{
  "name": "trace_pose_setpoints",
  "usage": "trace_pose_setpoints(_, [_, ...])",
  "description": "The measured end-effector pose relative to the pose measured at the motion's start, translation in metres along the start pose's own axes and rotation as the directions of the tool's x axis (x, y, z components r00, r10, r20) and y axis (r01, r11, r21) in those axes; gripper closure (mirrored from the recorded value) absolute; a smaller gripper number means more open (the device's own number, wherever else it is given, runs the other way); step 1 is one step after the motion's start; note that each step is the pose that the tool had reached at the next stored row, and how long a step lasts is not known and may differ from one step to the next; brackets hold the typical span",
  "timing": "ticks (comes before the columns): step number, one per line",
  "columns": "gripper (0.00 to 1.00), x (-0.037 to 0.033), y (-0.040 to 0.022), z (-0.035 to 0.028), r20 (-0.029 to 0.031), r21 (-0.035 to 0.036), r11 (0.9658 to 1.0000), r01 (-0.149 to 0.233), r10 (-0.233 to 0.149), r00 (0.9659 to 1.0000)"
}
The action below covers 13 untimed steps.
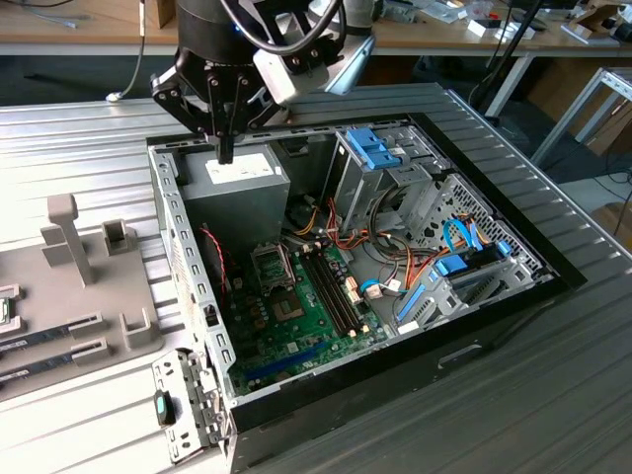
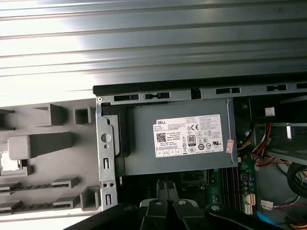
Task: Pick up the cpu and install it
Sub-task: 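Reach for the cpu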
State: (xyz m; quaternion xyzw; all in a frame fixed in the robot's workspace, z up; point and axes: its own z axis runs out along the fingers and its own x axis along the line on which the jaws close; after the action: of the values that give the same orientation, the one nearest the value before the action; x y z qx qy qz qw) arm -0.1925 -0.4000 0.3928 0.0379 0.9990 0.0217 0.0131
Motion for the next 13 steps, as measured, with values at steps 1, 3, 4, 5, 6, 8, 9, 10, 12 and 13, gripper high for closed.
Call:
trace_pose_setpoints(1, [0.89,0.0011,-0.0001,0.0,0.0,0.0,1.0,0.0,0.0,1.0])
trace_pose_setpoints(3, [0.89,0.0028,-0.0002,-0.0001,0.0,0.0,1.0,0.0,0.0,1.0])
trace_pose_setpoints(4, [0.89,0.0037,-0.0003,0.0,0.0001,-0.0001,1.0,0.0,0.0,1.0])
trace_pose_setpoints(5, [0.89,0.0043,-0.0003,0.0,0.0001,-0.0001,1.0,0.0,0.0,1.0])
trace_pose_setpoints(6, [0.89,0.0051,-0.0004,-0.0001,0.0,0.0,1.0,0.0,0.0,1.0])
trace_pose_setpoints(8, [0.89,0.0062,-0.0005,-0.0001,0.0,-0.0001,1.0,0.0,0.0,1.0])
trace_pose_setpoints(9, [0.89,0.0069,-0.0005,-0.0001,0.0,0.0,1.0,0.0,0.0,1.0])
trace_pose_setpoints(10, [0.89,0.0073,-0.0006,-0.0001,0.0,0.0,1.0,0.0,0.0,1.0])
trace_pose_setpoints(12, [0.89,0.0085,-0.0006,-0.0001,0.0,0.0,1.0,0.0,0.0,1.0])
trace_pose_setpoints(13, [0.89,0.0089,-0.0007,-0.0001,0.0,0.0,1.0,0.0,0.0,1.0])
